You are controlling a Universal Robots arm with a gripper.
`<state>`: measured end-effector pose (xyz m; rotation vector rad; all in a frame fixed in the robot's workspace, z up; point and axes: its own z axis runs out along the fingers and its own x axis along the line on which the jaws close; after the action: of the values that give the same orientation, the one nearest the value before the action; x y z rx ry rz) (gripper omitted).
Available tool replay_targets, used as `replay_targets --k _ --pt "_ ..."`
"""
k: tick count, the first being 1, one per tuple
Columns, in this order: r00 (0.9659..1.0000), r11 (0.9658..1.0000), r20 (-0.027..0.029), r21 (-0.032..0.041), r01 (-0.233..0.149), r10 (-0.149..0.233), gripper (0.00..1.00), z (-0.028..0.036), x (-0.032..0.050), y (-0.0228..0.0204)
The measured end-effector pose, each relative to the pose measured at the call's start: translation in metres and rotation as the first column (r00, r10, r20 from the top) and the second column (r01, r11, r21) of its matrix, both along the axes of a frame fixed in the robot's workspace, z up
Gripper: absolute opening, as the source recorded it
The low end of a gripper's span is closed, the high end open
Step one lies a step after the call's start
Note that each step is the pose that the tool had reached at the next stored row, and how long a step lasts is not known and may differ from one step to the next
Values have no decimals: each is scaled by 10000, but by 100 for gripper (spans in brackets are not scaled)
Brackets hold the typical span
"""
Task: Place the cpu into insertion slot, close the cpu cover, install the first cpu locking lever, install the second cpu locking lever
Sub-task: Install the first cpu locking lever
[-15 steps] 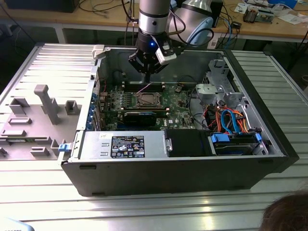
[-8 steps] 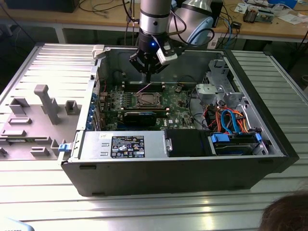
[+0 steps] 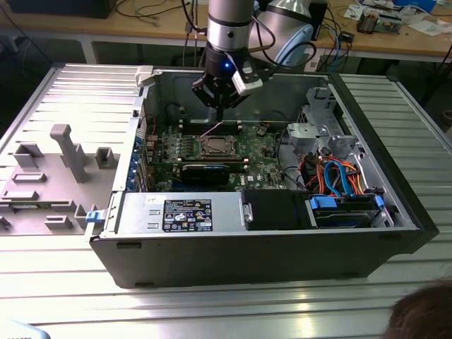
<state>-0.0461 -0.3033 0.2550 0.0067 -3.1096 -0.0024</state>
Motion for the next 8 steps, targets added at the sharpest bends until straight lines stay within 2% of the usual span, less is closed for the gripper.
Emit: replay_targets --k 8 --pt "10000 10000 -1 -1 2 -2 11 -6 30 1"
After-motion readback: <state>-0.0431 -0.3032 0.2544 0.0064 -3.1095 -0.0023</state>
